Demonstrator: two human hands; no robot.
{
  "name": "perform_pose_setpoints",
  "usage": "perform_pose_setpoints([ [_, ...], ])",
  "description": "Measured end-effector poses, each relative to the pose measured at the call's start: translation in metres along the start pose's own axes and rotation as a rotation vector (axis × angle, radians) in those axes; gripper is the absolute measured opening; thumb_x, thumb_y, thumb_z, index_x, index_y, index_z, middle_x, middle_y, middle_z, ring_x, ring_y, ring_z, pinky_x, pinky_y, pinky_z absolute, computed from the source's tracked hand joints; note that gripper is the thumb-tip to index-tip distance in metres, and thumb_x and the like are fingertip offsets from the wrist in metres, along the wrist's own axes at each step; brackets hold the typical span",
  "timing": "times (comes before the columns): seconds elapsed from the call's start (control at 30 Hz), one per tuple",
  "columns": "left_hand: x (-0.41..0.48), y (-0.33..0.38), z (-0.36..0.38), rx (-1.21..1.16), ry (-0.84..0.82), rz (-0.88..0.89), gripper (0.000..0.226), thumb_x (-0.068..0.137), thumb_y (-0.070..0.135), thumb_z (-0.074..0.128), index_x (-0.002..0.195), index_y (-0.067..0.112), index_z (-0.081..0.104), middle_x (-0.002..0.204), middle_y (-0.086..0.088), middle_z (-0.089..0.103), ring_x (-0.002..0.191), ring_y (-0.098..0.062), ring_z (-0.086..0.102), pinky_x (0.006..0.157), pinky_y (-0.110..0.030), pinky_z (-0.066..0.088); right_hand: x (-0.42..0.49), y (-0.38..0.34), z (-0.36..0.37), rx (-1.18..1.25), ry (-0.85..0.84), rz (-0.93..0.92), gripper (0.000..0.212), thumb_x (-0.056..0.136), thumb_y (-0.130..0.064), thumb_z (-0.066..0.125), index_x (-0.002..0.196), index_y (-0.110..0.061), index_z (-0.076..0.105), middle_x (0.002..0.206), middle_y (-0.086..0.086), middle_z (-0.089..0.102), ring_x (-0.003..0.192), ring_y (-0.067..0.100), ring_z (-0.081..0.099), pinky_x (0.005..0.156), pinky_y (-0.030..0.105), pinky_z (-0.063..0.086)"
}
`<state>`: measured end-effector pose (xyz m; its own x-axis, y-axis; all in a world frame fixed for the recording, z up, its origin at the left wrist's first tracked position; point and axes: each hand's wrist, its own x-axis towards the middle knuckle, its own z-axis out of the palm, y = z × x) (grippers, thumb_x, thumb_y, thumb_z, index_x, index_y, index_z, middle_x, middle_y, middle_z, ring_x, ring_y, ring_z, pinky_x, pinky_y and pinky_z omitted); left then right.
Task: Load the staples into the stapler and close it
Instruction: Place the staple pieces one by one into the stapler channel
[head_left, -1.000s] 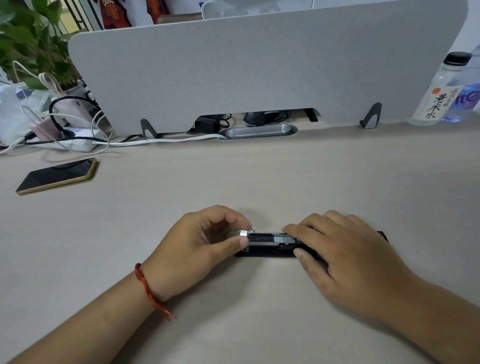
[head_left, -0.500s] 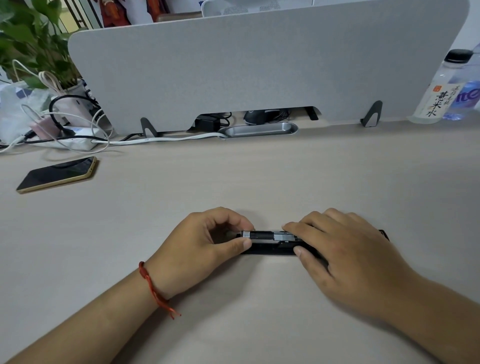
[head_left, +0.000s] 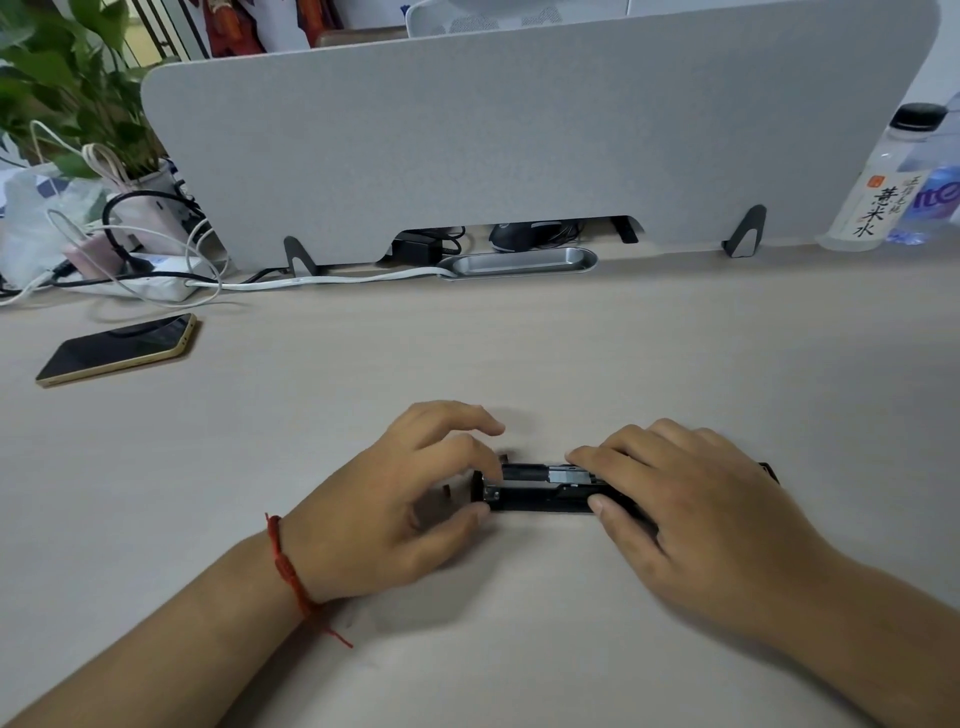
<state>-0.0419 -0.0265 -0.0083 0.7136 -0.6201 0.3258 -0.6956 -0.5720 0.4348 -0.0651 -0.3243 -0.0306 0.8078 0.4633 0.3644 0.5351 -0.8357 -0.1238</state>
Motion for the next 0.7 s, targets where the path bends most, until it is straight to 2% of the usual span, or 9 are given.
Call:
perform_pose_setpoints([
  [0.23, 0.003, 0.001, 0.003, 0.070, -0.026, 0.039, 0.023, 0.093, 0.012, 0.077, 0.115, 0.015, 0.071, 0.141, 0.002, 0.062, 0.143, -0.018, 0.051, 0.117, -0.033, 0.043, 0.001, 0.000, -0.001, -0.004, -0.002, 0.004, 0.035, 0.101, -0.040, 0.047, 0.130, -0.033, 0.066, 0.103, -0.017, 0.063, 0.086, 0.017, 0.056, 0.071, 0.037, 0.046],
  [0.43, 0.007, 0.007, 0.013, 0.068, -0.085, 0.084, 0.046, 0.097, 0.022, 0.075, 0.142, 0.023, 0.066, 0.151, 0.001, 0.056, 0.150, -0.019, 0.044, 0.124, -0.034, 0.038, 0.001, -0.001, 0.000, -0.005, 0.002, -0.004, 0.034, 0.101, -0.040, 0.047, 0.128, -0.033, 0.065, 0.103, -0.016, 0.063, 0.086, 0.018, 0.057, 0.071, 0.037, 0.046],
  [0.57, 0.007, 0.007, 0.014, 0.044, -0.098, 0.081, 0.051, 0.099, 0.027, 0.074, 0.149, 0.026, 0.061, 0.157, 0.002, 0.051, 0.155, -0.017, 0.038, 0.125, -0.038, 0.037, 0.001, -0.001, 0.000, -0.009, 0.005, -0.003, 0.033, 0.101, -0.040, 0.048, 0.128, -0.034, 0.065, 0.103, -0.017, 0.062, 0.085, 0.018, 0.057, 0.070, 0.038, 0.047],
  [0.63, 0.005, 0.007, 0.012, 0.010, -0.058, 0.089, 0.054, 0.099, 0.024, 0.076, 0.150, 0.021, 0.060, 0.160, 0.000, 0.049, 0.156, -0.018, 0.038, 0.126, -0.037, 0.036, 0.000, -0.002, -0.001, -0.008, -0.002, 0.001, 0.033, 0.101, -0.040, 0.048, 0.128, -0.035, 0.065, 0.103, -0.018, 0.062, 0.085, 0.017, 0.056, 0.070, 0.037, 0.047],
  [0.7, 0.003, 0.003, 0.006, -0.037, 0.059, 0.057, 0.050, 0.099, 0.021, 0.074, 0.147, 0.016, 0.061, 0.160, 0.000, 0.050, 0.154, -0.021, 0.042, 0.125, -0.034, 0.036, 0.000, -0.002, -0.002, -0.005, -0.008, 0.006, 0.033, 0.101, -0.041, 0.047, 0.129, -0.036, 0.065, 0.104, -0.020, 0.061, 0.086, 0.015, 0.056, 0.071, 0.037, 0.047],
])
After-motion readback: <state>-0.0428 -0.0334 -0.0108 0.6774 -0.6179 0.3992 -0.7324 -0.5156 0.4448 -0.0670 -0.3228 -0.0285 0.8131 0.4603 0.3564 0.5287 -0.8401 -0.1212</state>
